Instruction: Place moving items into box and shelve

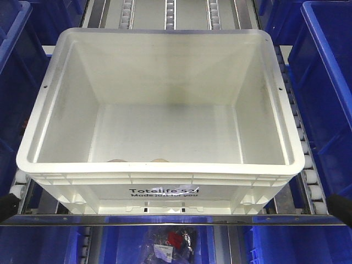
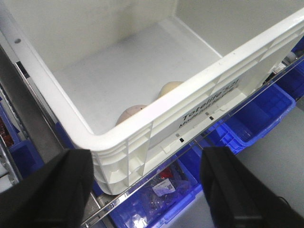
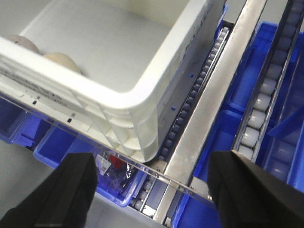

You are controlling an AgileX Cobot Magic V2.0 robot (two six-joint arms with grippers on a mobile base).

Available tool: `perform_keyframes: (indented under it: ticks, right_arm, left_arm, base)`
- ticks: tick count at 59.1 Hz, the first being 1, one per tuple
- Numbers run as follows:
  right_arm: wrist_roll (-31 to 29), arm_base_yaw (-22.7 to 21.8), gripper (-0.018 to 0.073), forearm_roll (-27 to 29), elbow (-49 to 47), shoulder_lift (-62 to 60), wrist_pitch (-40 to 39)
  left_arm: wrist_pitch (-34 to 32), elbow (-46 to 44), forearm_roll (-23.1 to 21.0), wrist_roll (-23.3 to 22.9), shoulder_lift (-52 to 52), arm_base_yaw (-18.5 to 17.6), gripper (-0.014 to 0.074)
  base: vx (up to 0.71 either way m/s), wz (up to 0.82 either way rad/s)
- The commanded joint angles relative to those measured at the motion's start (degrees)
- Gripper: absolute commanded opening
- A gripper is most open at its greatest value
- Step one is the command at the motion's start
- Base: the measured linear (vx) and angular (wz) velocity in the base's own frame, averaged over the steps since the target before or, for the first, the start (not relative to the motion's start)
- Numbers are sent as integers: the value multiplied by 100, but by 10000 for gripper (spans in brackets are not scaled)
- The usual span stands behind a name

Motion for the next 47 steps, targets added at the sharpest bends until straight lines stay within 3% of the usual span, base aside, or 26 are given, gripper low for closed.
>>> perform_keyframes:
  ticks: [1,8,28,36,47]
  right_arm:
    - [-37,-5,507,39,-34,-65,-321]
    - [-143,-5,411,197,7,-102,-303]
    - [-246,-5,-23,341,7,-102,-77]
    - [-246,-5,-17,347,7,-102,195]
    - [-246,-5,-15,347,7,-102,280]
  left_arm:
    - [-386,-122,-41,22,45,-28,553]
    - [-386,-122,0,22,45,-28,464]
    - [-348,-122,0,22,45,-28,111]
    - [-348,-122,0,22,45,-28,38]
    - [-348,-122,0,22,45,-28,13]
  base:
    - [0,0]
    - [0,0]
    - [0,0]
    - [0,0]
    - [0,0]
